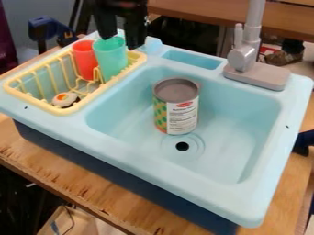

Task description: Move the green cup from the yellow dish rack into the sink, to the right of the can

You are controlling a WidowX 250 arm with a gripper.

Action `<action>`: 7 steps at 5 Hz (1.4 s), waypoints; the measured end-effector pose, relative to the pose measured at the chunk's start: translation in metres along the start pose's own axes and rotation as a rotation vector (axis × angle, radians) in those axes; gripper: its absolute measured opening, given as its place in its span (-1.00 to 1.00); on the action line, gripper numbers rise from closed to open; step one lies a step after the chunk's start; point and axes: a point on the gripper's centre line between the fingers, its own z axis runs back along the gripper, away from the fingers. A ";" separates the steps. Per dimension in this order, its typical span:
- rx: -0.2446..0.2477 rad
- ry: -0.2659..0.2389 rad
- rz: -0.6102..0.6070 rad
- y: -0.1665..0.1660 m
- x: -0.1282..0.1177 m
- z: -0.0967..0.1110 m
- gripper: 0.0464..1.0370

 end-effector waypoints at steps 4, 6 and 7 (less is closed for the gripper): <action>0.055 0.054 -0.011 -0.010 0.007 -0.027 0.19; 0.014 0.002 -0.052 -0.017 -0.004 -0.009 -0.68; 0.032 -0.073 -0.071 -0.017 -0.008 0.007 -0.88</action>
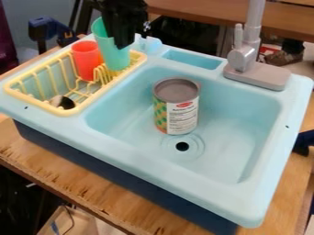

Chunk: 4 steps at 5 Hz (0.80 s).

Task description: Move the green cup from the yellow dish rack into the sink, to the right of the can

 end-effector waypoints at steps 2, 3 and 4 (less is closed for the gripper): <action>0.066 -0.013 -0.002 -0.031 -0.015 0.044 -0.93; 0.087 0.059 -0.093 -0.081 -0.017 0.051 -0.93; 0.070 0.124 -0.258 -0.132 -0.014 0.051 -0.93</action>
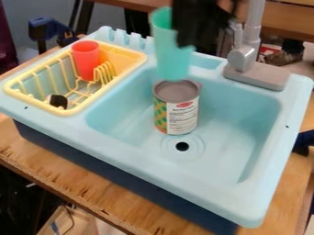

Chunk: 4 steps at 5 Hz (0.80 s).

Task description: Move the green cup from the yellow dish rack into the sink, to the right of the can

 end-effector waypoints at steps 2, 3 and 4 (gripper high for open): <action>-0.037 -0.032 -0.211 -0.067 0.031 -0.023 -0.93; -0.039 -0.078 -0.242 -0.072 0.036 -0.044 -0.93; -0.069 -0.082 -0.274 -0.073 0.041 -0.065 -0.93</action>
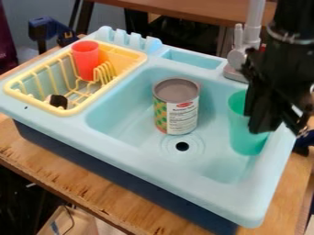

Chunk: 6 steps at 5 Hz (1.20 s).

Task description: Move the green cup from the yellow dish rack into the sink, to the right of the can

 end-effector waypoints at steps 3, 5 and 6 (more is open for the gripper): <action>-0.062 0.036 0.018 0.013 0.005 -0.025 -0.87; 0.007 -0.011 0.200 0.032 -0.025 0.024 0.07; 0.013 -0.030 0.357 0.045 -0.053 0.056 0.67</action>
